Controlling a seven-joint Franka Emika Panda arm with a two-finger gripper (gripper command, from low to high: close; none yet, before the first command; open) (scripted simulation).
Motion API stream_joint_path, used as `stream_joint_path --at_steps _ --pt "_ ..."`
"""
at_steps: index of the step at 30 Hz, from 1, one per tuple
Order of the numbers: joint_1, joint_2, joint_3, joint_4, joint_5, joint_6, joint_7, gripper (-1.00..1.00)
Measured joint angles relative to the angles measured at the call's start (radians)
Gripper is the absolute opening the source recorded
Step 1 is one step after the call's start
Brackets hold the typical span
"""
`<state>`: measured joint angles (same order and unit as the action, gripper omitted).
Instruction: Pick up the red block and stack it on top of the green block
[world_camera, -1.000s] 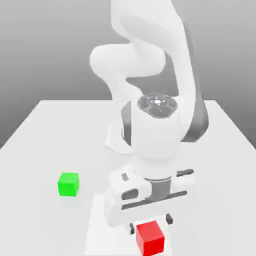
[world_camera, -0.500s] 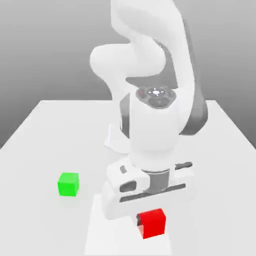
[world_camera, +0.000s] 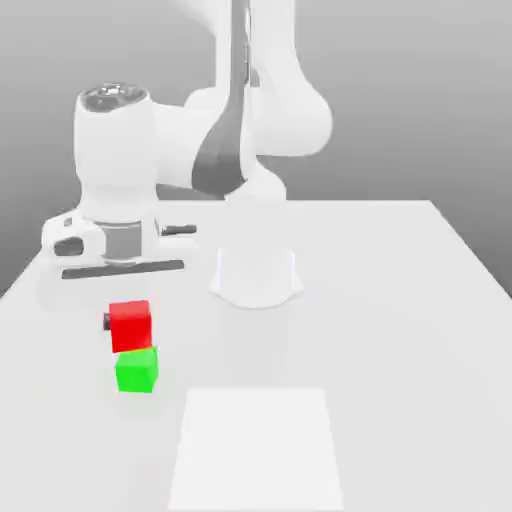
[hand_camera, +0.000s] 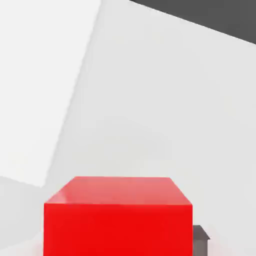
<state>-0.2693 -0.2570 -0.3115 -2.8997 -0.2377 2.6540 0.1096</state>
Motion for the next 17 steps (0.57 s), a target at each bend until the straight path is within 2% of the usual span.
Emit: stream_joint_path --at_steps 3,12,14,16,17 --pt "0.007 -0.019 -0.06 -0.05 0.038 0.021 -0.096 -1.0" --pt "0.15 0.173 -0.137 -0.049 0.303 0.188 -0.288 -1.0" --pt "0.156 0.215 -0.137 -0.049 0.325 0.234 -0.304 -1.0" --pt "0.153 0.252 -0.143 -0.051 0.303 0.282 -0.288 -1.0" --pt "0.16 0.263 -0.146 -0.052 0.29 0.297 -0.279 1.0"
